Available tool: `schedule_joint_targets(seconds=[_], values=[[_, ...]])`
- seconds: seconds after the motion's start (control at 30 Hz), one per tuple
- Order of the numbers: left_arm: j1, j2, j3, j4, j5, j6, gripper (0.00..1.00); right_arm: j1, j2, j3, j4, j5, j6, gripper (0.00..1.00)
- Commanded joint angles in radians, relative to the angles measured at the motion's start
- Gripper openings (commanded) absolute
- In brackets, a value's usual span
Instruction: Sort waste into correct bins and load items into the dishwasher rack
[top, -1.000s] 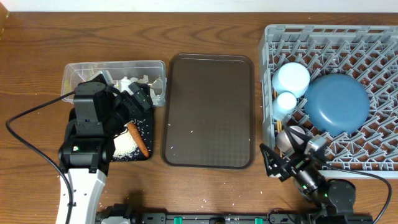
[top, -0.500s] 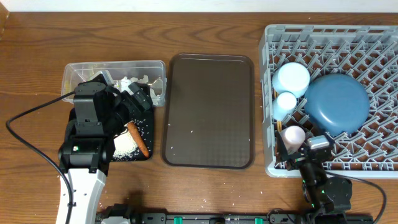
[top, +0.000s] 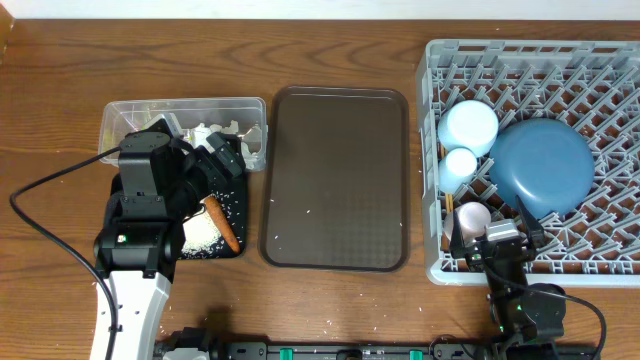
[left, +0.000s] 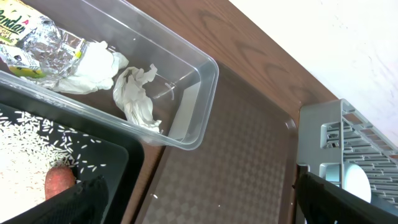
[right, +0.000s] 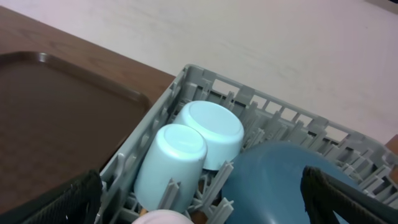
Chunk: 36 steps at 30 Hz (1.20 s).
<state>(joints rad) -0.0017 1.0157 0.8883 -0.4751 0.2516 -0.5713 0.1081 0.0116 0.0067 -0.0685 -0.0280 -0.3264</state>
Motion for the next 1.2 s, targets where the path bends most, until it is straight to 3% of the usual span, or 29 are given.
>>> schedule_joint_targets(seconds=[0.0,0.9,1.17], values=[[0.003,0.003,0.000,-0.003,-0.006,0.017,0.98,0.010,-0.007,-0.002,-0.005,0.016,-0.022,0.99],[0.003,0.003,0.000,-0.003,-0.006,0.017,0.98,-0.005,-0.007,-0.002,-0.004,0.083,-0.040,0.99],[0.003,0.003,0.000,-0.003,-0.006,0.017,0.98,-0.028,-0.007,-0.002,0.003,0.134,0.155,0.99]])
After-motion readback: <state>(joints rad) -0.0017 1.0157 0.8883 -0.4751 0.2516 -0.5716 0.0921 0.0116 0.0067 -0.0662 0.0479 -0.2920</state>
